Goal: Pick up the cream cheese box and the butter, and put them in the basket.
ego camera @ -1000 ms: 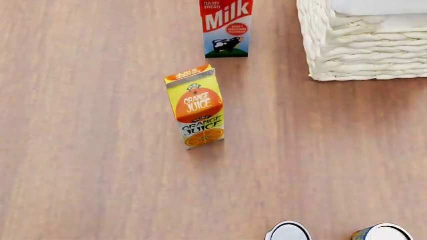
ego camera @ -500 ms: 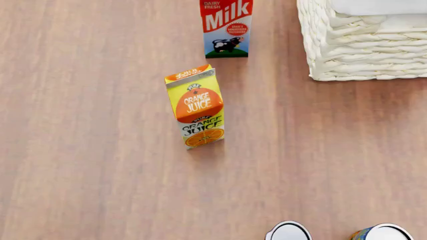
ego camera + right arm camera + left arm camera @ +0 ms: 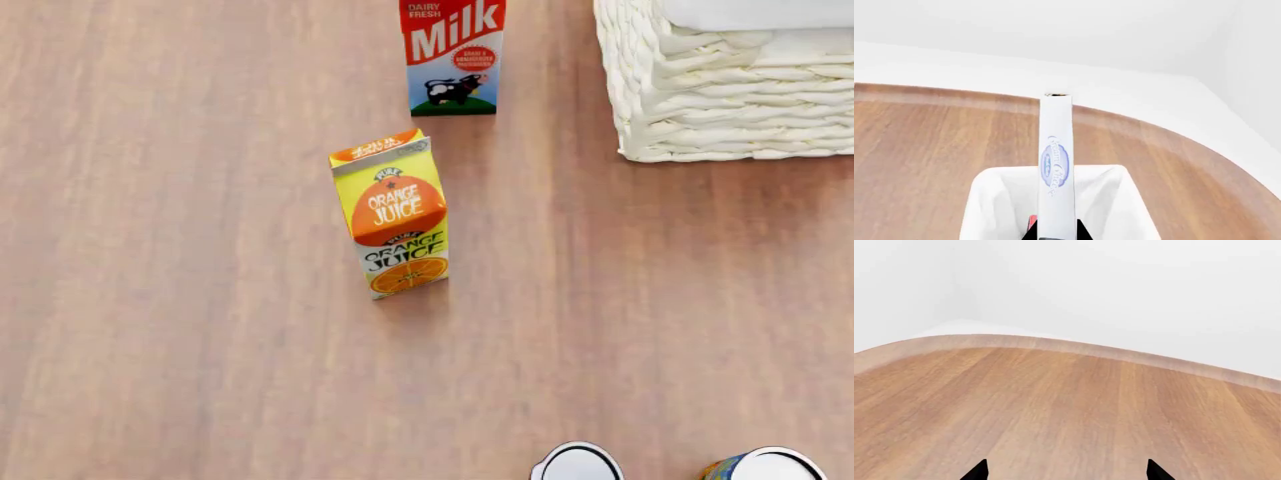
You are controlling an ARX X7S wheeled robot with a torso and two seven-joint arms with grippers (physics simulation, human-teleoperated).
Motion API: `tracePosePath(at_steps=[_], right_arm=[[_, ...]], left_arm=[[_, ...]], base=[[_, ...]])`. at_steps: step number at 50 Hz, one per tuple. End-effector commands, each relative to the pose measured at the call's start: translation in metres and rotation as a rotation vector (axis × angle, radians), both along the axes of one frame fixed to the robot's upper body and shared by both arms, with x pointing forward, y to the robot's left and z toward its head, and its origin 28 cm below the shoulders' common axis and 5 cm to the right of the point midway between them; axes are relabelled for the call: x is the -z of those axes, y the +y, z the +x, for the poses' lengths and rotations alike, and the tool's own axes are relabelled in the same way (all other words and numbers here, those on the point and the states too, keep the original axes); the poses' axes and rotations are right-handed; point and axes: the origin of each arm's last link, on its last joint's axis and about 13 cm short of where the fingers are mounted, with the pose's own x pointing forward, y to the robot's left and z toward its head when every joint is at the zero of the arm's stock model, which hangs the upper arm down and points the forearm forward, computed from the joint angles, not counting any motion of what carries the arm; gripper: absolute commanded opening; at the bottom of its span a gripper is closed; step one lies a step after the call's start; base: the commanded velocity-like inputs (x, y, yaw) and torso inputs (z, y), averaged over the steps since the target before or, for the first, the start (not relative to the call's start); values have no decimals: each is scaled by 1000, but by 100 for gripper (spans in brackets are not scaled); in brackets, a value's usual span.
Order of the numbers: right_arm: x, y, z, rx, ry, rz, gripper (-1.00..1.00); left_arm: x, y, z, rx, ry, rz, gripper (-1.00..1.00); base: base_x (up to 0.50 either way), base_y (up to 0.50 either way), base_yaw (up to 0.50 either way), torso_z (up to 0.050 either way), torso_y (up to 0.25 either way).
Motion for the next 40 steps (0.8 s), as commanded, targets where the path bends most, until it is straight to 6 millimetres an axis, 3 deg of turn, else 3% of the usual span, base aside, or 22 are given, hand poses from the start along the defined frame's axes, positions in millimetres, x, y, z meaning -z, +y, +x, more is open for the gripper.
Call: tracePosePath(at_steps=[1, 40], right_arm=[[11, -4, 7, 18, 19, 6, -100], [39, -7, 25, 28, 110, 23, -100]], left_arm=[[0, 0, 0, -1, -2, -1, 100], [0, 0, 0, -1, 0, 0, 100]], base=[[0, 0, 0, 0, 0], [0, 0, 0, 0, 1]])
